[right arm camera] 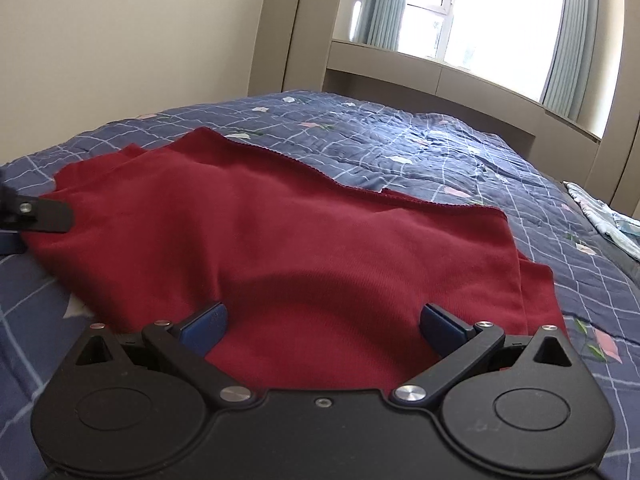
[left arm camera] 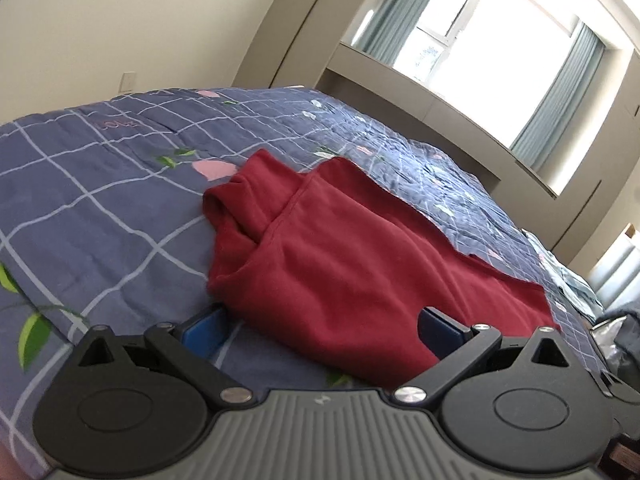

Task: Fold small clothes
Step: 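Grasp the folded sweater's edge with the left gripper, then lift the sweater edge with the left gripper, fold it over, release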

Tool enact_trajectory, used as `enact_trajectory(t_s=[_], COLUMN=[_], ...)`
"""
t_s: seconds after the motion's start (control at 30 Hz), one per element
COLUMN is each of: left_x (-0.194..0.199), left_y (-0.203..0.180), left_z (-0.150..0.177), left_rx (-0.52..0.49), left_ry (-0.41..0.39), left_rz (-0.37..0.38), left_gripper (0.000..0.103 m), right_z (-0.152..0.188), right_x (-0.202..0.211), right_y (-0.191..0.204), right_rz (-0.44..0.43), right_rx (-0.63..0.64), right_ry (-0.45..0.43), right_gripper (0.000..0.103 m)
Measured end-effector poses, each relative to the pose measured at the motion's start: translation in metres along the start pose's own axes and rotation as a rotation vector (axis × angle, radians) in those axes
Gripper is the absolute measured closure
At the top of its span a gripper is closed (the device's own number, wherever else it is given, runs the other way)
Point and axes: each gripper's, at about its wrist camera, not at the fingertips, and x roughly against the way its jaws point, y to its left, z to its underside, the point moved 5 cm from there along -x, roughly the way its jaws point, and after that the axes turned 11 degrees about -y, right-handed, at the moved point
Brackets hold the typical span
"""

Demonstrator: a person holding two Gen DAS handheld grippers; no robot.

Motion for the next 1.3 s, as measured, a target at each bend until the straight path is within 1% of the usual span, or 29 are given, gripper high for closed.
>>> enact_trajectory(t_s=[0.07,0.2,0.27,0.33,0.43,0.63,0.73,0.77,0.83,0.87,0.9,0.93,0.97,1.0,1.07,1.1,1.17,1.23,1.3], left_x=[-0.002,-0.001,-0.001,0.001,0.003,-0.001,-0.005,-0.005,-0.006,-0.005,-0.005,-0.004,-0.002,-0.001,0.001,0.002,0.0,-0.002,-0.004], left_y=[0.001,-0.01,-0.016,-0.018,-0.017,-0.011,-0.003,0.001,0.005,0.007,0.008,0.01,0.012,0.016,0.026,0.03,0.034,0.038,0.043], left_z=[0.003,0.012,0.013,0.013,0.01,-0.002,-0.009,-0.012,-0.016,-0.017,-0.018,-0.018,-0.018,-0.017,-0.017,-0.016,-0.016,-0.015,-0.015], left_rx=[-0.019,-0.147,-0.176,-0.182,-0.152,-0.046,0.05,0.099,0.16,0.176,0.181,0.184,0.192,0.208,0.253,0.286,0.312,0.327,0.364], left_ry=[-0.016,-0.022,-0.022,-0.018,-0.008,0.027,0.032,0.029,0.027,0.022,0.019,0.014,0.005,-0.002,-0.017,-0.025,-0.026,-0.02,-0.03], left_rz=[0.005,-0.03,-0.044,-0.05,-0.052,-0.072,-0.111,-0.136,-0.169,-0.187,-0.202,-0.213,-0.218,-0.223,-0.23,-0.219,-0.203,-0.195,-0.191], left_gripper=[0.0,0.0,0.0,0.0,0.0,0.0,0.003,0.007,0.012,0.019,0.029,0.035,0.054,0.068,0.073,0.073,0.073,0.069,0.067], right_z=[0.002,0.003,0.003,0.003,0.003,0.004,0.004,0.004,0.004,0.004,0.004,0.004,0.004,0.004,0.004,0.004,0.004,0.004,0.004], right_x=[0.003,0.004,0.004,0.004,0.004,0.003,0.002,0.002,0.002,0.002,0.002,0.002,0.002,0.002,0.002,0.002,0.002,0.002,0.002], right_y=[0.001,0.002,0.002,0.002,0.002,0.004,0.005,0.005,0.005,0.005,0.005,0.005,0.005,0.005,0.005,0.004,0.004,0.005,0.004], right_rz=[0.007,0.014,0.014,0.014,0.014,0.02,0.02,0.02,0.019,0.019,0.019,0.02,0.019,0.019,0.019,0.019,0.019,0.019,0.019], right_rx=[0.001,0.011,0.01,0.01,0.009,0.018,0.019,0.018,0.015,0.016,0.017,0.017,0.016,0.016,0.016,0.016,0.016,0.015,0.015], right_ry=[-0.007,-0.015,-0.017,-0.017,-0.016,-0.017,-0.017,-0.016,-0.016,-0.016,-0.016,-0.017,-0.017,-0.016,-0.017,-0.017,-0.017,-0.017,-0.017], right_gripper=[0.001,0.001,0.001,0.001,0.001,0.0,0.0,0.0,0.0,0.0,0.0,0.0,0.0,0.0,0.0,0.0,0.0,0.0,0.0])
